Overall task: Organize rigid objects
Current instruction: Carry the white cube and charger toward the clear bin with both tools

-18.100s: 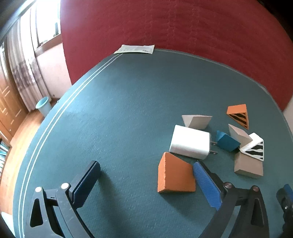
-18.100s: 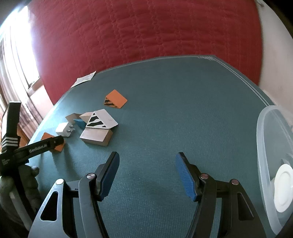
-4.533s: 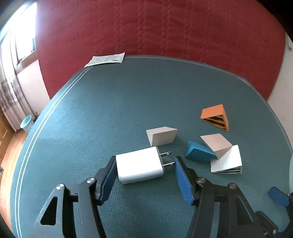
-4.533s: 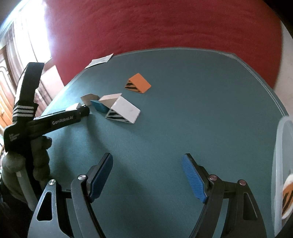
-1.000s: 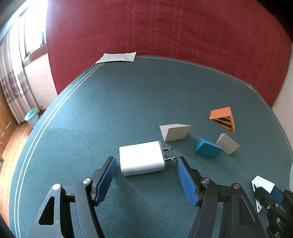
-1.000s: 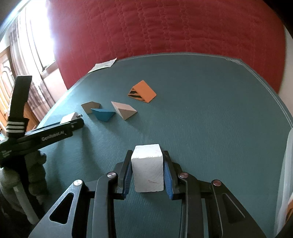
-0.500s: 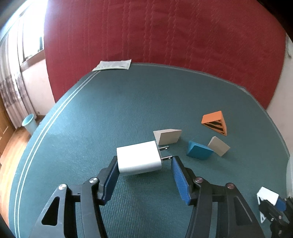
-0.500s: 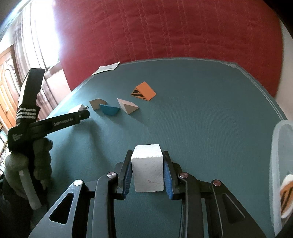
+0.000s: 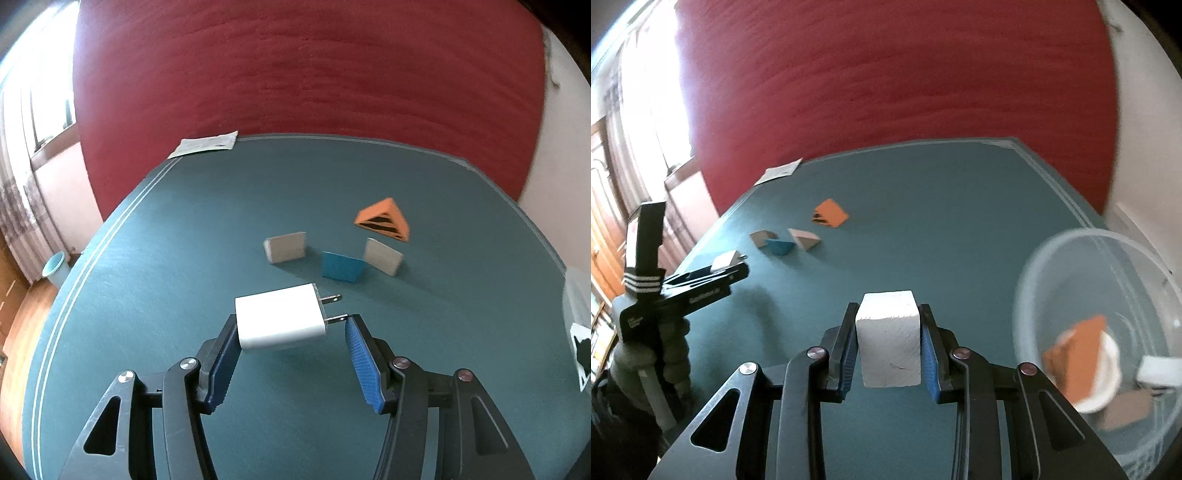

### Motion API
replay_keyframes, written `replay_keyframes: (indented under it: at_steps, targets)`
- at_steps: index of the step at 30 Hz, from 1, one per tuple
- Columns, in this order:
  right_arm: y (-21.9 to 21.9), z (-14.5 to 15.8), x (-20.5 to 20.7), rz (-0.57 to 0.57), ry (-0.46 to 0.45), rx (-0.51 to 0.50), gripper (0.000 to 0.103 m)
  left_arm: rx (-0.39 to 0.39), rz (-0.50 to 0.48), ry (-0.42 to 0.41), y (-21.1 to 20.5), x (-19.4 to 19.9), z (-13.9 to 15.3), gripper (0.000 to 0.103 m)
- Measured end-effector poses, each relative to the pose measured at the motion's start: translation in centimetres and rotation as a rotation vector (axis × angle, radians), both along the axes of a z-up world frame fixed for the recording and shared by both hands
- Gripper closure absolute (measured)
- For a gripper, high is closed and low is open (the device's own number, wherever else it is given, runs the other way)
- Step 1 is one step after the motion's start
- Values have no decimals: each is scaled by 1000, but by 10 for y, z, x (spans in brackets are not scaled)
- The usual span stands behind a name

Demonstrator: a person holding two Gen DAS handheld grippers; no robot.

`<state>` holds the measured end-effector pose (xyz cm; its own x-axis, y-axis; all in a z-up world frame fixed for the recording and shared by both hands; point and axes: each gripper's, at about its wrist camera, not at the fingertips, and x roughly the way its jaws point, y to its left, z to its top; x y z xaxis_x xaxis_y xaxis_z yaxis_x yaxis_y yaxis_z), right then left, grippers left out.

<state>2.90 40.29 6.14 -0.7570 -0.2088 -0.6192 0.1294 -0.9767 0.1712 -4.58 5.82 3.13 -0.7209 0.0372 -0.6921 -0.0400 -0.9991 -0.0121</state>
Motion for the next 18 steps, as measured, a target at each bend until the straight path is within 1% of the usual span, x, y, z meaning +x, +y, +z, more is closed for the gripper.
replay_keyframes:
  at_steps: [4, 11, 18]
  targets:
    - [30, 3, 12, -67, -2, -24, 72, 6, -33, 5, 13, 11, 5, 43]
    - [82, 11, 31, -191, 22, -37, 72, 13, -114, 18, 41, 28, 12, 43]
    - [111, 10, 38, -265, 22, -32, 72, 6, -185, 17, 66, 44, 15, 43]
